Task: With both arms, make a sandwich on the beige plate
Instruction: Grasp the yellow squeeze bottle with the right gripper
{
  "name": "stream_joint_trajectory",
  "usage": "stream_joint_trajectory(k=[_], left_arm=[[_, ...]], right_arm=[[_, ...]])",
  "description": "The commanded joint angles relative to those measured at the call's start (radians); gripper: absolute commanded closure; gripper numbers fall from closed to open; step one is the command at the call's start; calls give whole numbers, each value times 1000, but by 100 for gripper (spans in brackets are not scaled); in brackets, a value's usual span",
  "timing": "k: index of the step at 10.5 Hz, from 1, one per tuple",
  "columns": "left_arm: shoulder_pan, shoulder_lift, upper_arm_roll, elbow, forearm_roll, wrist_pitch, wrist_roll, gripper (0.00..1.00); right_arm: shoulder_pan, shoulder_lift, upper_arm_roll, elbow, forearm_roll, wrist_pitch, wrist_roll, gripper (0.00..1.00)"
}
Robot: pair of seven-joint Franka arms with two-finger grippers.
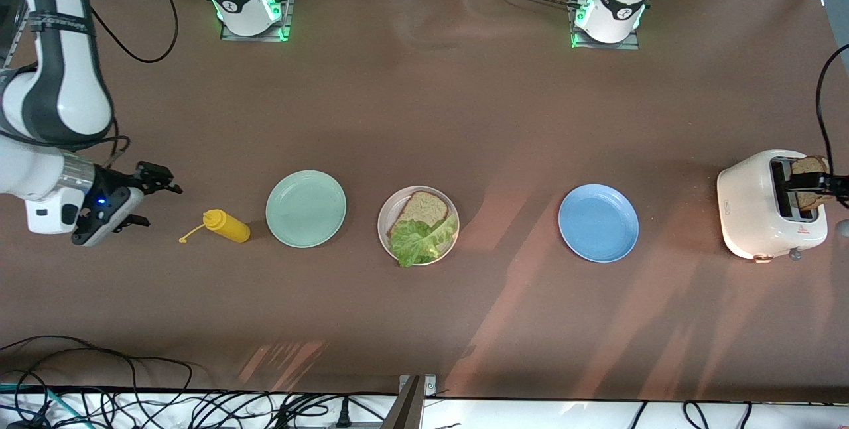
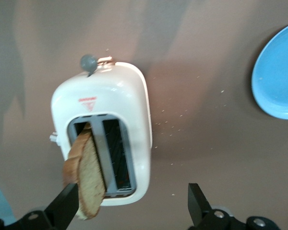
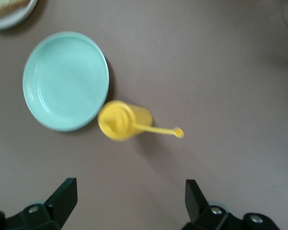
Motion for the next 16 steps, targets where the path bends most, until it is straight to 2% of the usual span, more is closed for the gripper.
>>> stream_joint_trajectory(k=[1, 5, 7, 12, 14, 15, 16], left_arm=[[47, -15, -10, -11, 31, -14, 62, 0], [62, -9, -11, -13, 31, -14, 69, 0], [62, -4, -11, -11, 31, -11, 69, 0], [53, -7, -16, -13, 30, -14, 67, 0], [53, -7, -16, -13, 30, -14, 67, 0], [52, -7, -18, -13, 30, -14, 67, 0], [51, -7, -18, -13, 30, -14, 67, 0]], right_arm=[[-66, 33, 21, -5, 89, -1, -234, 0], [-128, 222, 12, 41, 384, -9, -628, 0], [-131, 306, -8, 66, 502, -22, -780, 0], [-116, 426, 19, 84, 726, -38, -882, 0], [-99, 448, 41, 91, 777, -4, -884, 0], [-86, 455, 50, 94, 788, 8, -884, 4], [-83, 463, 51, 106, 794, 13, -887, 28]])
